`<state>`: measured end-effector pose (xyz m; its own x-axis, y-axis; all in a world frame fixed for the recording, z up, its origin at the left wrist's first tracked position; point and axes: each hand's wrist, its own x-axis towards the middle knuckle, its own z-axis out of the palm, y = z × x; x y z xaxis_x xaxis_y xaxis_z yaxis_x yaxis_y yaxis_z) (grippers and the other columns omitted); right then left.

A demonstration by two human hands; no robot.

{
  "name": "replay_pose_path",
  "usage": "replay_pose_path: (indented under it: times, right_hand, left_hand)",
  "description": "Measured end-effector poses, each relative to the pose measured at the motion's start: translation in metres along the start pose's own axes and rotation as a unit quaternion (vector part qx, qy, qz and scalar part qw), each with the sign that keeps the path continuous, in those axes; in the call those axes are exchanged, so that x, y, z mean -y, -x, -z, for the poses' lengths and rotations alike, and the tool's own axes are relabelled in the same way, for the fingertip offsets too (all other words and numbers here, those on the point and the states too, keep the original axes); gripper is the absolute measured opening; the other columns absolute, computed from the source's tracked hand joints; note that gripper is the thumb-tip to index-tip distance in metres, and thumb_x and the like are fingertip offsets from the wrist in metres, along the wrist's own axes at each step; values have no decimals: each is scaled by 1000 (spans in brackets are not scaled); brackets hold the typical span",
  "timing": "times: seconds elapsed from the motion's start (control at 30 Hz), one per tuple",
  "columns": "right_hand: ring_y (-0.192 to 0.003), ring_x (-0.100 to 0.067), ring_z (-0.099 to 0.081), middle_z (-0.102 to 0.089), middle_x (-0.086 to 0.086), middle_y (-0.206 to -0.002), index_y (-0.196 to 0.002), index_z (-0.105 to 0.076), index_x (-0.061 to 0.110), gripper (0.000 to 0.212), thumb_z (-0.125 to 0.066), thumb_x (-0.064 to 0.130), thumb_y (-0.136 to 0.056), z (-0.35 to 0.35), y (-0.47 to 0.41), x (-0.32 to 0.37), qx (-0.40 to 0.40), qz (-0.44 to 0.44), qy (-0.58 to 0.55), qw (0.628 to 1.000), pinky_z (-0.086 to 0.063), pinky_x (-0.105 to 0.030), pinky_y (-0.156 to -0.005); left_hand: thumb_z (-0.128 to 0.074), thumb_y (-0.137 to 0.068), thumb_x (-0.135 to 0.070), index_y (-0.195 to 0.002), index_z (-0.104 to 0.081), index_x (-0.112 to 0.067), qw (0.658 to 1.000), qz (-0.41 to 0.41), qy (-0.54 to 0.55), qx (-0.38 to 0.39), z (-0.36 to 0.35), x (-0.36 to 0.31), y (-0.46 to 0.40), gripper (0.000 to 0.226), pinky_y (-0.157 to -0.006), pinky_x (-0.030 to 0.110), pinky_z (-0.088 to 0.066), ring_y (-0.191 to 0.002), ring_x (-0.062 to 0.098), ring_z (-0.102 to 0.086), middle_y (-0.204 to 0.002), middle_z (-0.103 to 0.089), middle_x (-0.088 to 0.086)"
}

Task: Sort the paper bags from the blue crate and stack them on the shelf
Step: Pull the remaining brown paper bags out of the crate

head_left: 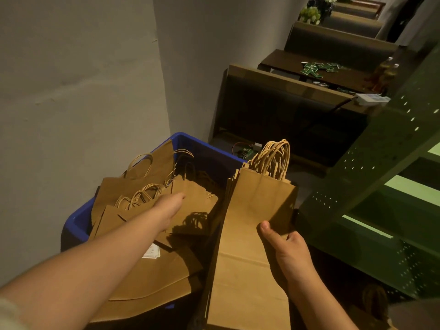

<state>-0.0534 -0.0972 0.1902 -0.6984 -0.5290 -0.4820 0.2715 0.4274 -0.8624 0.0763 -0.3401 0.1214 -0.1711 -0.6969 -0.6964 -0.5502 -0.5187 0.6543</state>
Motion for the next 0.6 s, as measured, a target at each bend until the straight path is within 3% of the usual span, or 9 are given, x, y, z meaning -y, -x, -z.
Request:
replay_pose_path:
  times: [0.2, 0.33, 0.43, 0.6]
  right_hand:
    - [-72, -21, -57, -65, -12, -81, -93, -60, 7, 35, -75, 37, -84, 1, -8, 0, -20, -8, -10, 1000, -42, -29, -63]
    - [-58, -19, -50, -60, -4, -60, -93, -64, -1, 40, -74, 37, -85, 5, -15, -7, -35, -34, -26, 998, -38, -31, -56]
    - [-57, -18, -48, -57, -6, -61, -92, -64, -3, 42, -75, 37, -84, 7, -19, -12, -48, -51, -33, 997, -36, -30, -56]
    - [-51, -16, -46, -53, -5, -55, -89, -64, -6, 45, -74, 37, -84, 8, -20, -13, -48, -59, -45, 996, -34, -28, -51]
  left_hand:
    - [-55, -103, -37, -153, -40, -9, 998, 52, -20, 3, -18, 9, -34, 58, -117, 52, -34, -142, 40, -41, -155, -45, 19]
    - [-51, -105, -36, -152, -43, -12, 997, 68, 24, 23, -23, 4, -48, 54, -118, 52, -30, -141, 35, -43, -153, -47, 15]
    - [-54, -106, -32, -151, -45, -9, 995, 86, 32, 41, -26, -1, -43, 51, -116, 49, -32, -145, 34, -39, -154, -47, 16]
    - [-72, -95, -18, -130, -59, -3, 994, 87, 46, 47, -22, 5, -58, 40, -97, 48, -56, -108, 37, -66, -117, -68, 18]
